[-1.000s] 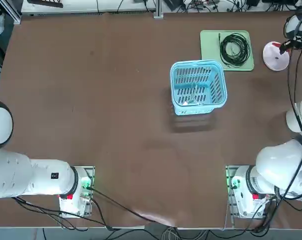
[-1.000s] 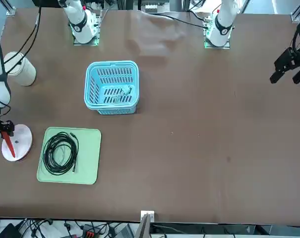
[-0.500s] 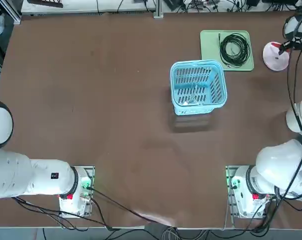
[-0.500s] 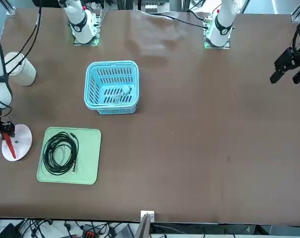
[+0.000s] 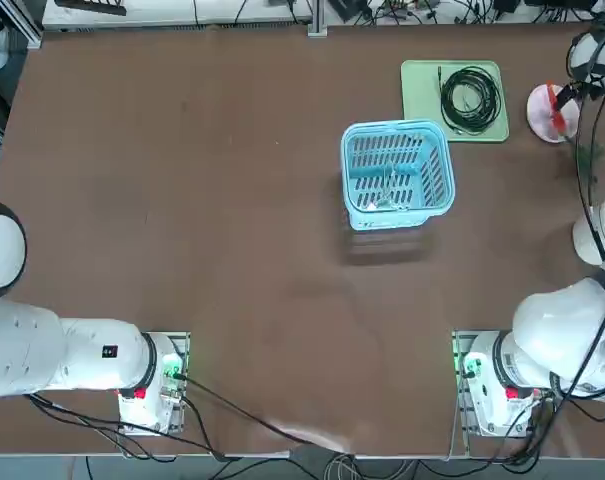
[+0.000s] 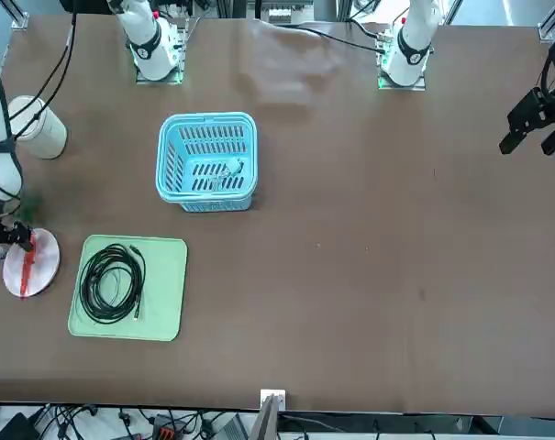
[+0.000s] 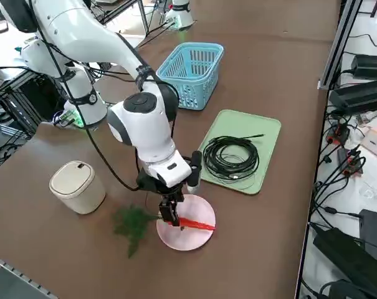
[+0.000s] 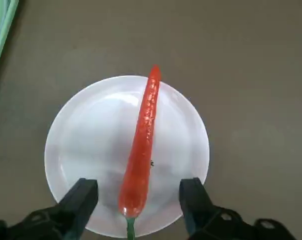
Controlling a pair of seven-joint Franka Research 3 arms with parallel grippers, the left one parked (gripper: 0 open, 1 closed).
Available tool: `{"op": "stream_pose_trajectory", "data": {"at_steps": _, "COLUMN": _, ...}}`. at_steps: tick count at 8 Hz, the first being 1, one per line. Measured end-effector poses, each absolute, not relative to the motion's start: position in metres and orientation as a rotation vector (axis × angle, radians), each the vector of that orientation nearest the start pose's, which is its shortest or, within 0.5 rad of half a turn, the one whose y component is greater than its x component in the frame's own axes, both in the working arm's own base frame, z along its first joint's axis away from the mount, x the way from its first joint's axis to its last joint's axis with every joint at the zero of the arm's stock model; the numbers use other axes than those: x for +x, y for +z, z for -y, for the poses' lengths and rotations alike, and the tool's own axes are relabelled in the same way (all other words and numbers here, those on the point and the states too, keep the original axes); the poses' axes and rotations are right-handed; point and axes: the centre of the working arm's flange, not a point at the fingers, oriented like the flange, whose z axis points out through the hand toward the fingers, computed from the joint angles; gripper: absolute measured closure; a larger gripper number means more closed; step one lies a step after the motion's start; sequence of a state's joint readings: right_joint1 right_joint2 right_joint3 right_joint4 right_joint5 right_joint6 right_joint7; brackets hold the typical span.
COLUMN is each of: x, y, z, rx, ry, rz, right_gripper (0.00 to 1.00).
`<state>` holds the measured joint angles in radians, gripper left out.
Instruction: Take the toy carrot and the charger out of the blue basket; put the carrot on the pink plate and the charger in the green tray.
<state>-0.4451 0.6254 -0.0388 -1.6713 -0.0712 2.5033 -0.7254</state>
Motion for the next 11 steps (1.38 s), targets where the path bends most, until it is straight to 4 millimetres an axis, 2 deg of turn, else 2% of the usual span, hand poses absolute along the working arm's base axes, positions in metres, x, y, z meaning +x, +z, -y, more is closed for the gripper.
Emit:
{"op": "stream_pose_trajectory", "data": {"at_steps": 3, "x": 0.636, "y": 0.284, "z": 0.318, "rx": -3.262, "ry": -0.261, "rz": 0.495, "right_gripper": 0.0}}
{"op": "stream_pose_trajectory", "data": {"at_steps": 4, "x": 0.64, "y": 0.303, "z": 0.307, "rx": -3.225, "ry": -0.241, "rz": 0.459, "right_gripper": 0.0}}
{"op": "stream_pose_trajectory", "data": {"at_steps": 5, "x": 0.642, "y": 0.332, "z": 0.289, "rx": -3.19, "ry": -0.194, "rz": 0.413, "right_gripper": 0.0}}
{"op": "stream_pose_trajectory", "data": {"at_steps": 6, "x": 0.64, "y": 0.368, "z": 0.262, "rx": -3.167, "ry": -0.126, "rz": 0.345, "right_gripper": 0.0}}
{"op": "stream_pose_trajectory", "data": {"at_steps": 8, "x": 0.631, "y": 0.443, "z": 0.189, "rx": -3.142, "ry": -0.006, "rz": 0.208, "right_gripper": 0.0}}
{"op": "stream_pose_trajectory", "data": {"at_steps": 10, "x": 0.615, "y": 0.5, "z": 0.096, "rx": -3.157, "ry": 0.105, "rz": 0.079, "right_gripper": 0.0}}
{"op": "stream_pose_trajectory", "data": {"at_steps": 11, "x": 0.605, "y": 0.517, "z": 0.044, "rx": -3.173, "ry": 0.151, "rz": 0.024, "right_gripper": 0.0}}
